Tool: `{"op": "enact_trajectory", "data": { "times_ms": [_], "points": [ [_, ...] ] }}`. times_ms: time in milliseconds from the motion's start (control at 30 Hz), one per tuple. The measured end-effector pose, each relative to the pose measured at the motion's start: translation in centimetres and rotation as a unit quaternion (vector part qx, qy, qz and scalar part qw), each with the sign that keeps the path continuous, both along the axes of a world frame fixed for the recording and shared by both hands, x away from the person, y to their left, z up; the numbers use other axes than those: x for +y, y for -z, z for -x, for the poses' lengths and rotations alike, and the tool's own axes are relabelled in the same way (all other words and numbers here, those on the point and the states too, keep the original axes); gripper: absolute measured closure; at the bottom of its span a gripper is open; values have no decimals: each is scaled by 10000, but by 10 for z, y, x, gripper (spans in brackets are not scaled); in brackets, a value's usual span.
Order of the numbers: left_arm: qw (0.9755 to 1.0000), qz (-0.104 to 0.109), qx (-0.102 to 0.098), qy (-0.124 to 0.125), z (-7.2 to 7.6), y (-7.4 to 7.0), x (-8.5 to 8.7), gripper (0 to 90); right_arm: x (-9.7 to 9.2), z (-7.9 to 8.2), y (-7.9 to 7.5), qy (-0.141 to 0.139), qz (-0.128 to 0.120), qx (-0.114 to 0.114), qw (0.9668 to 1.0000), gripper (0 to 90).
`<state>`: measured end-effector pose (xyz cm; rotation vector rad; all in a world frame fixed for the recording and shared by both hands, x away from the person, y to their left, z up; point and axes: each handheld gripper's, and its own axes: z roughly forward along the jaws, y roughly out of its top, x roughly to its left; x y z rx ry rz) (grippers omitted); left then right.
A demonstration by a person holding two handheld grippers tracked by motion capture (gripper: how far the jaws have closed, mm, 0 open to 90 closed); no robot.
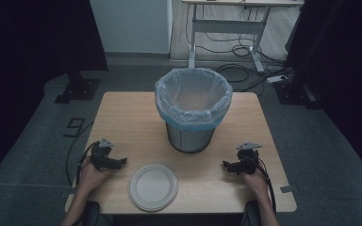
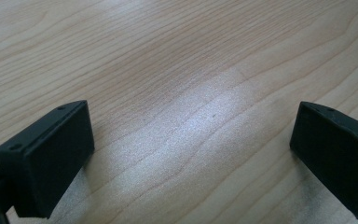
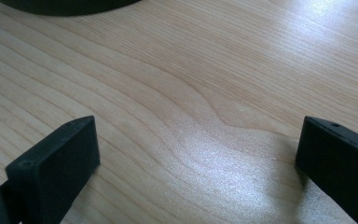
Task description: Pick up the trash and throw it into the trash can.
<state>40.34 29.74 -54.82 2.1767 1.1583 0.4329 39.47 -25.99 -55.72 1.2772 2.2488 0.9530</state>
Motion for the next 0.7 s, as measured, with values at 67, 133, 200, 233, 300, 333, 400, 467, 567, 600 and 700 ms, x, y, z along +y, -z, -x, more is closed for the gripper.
{"op": "enact_trajectory", "data": {
  "times_ms": [67,133,200,233,300,333,400,467,567,600,700],
  "points": [
    [10000,1,0,19,0,0,0,0,0,0,0,-9,-2,2,10000,0],
    [10000,-16,40,5,-1,-1,-1,0,0,0,0,-22,-1,4,10000,0],
    [10000,-21,43,-14,-2,-1,-1,0,0,0,0,-24,1,2,10000,0],
    [10000,-21,34,-2,-2,-1,-2,0,0,0,0,-23,1,2,10000,0],
    [10000,-12,29,22,-2,-1,-1,0,0,0,0,-13,-1,2,10000,0],
    [10000,-12,29,22,-2,-1,-1,0,0,0,0,-7,-2,1,10000,0],
    [10000,-24,30,54,-2,-1,-1,0,0,0,0,10,-2,1,10000,0],
    [10000,-32,41,80,-2,-1,-1,5,1,0,0,29,2,-11,10000,0],
    [9999,-50,74,146,-2,-3,0,22,1,1,0,49,2,-10,10000,0],
    [9998,-38,95,158,-2,-3,-1,25,1,1,0,52,3,-10,10000,0],
    [9996,-51,66,252,-1,-6,-3,30,1,1,0,56,7,-11,10000,0]
  ]
}}
